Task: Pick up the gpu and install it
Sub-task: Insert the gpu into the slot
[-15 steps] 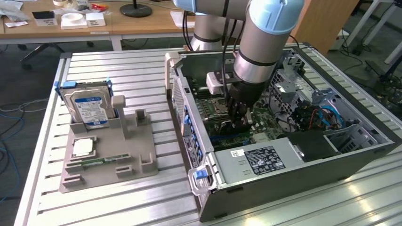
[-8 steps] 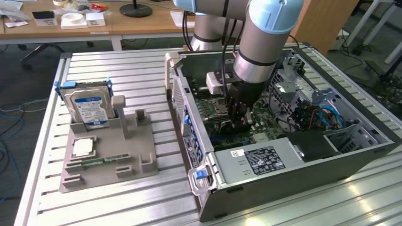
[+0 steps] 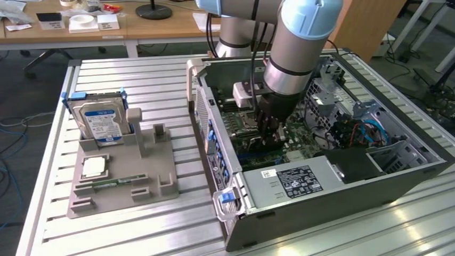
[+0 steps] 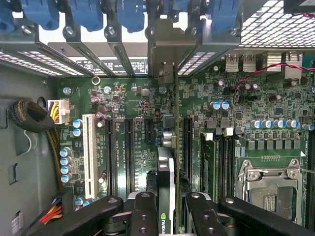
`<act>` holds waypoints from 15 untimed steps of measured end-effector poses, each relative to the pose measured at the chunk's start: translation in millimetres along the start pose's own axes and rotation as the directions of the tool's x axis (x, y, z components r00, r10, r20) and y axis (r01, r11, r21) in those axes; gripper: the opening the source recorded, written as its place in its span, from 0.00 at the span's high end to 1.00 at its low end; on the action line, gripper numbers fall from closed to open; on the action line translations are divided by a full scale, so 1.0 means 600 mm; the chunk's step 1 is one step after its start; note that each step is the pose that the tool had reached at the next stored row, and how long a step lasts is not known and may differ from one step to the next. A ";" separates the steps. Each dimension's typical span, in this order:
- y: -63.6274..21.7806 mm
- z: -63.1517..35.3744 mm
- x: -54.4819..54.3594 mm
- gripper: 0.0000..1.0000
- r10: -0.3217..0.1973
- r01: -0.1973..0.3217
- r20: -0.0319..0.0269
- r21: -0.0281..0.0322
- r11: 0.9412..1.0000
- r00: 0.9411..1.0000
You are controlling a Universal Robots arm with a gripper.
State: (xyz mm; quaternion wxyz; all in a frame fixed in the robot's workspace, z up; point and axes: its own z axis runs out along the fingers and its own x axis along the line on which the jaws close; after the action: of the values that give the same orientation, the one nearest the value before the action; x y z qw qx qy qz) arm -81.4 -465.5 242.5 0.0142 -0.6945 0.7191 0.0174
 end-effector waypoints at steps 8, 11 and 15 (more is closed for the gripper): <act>0.002 0.003 0.000 0.73 0.000 0.000 0.000 0.000 1.000 1.000; 0.002 0.004 0.000 0.73 0.000 0.000 0.000 0.000 1.000 1.000; 0.002 0.004 0.000 0.73 0.000 0.000 0.000 0.000 1.000 1.000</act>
State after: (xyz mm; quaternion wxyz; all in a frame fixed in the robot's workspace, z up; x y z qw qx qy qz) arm -82.8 -465.5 240.2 0.0143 -0.6945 0.7191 0.0174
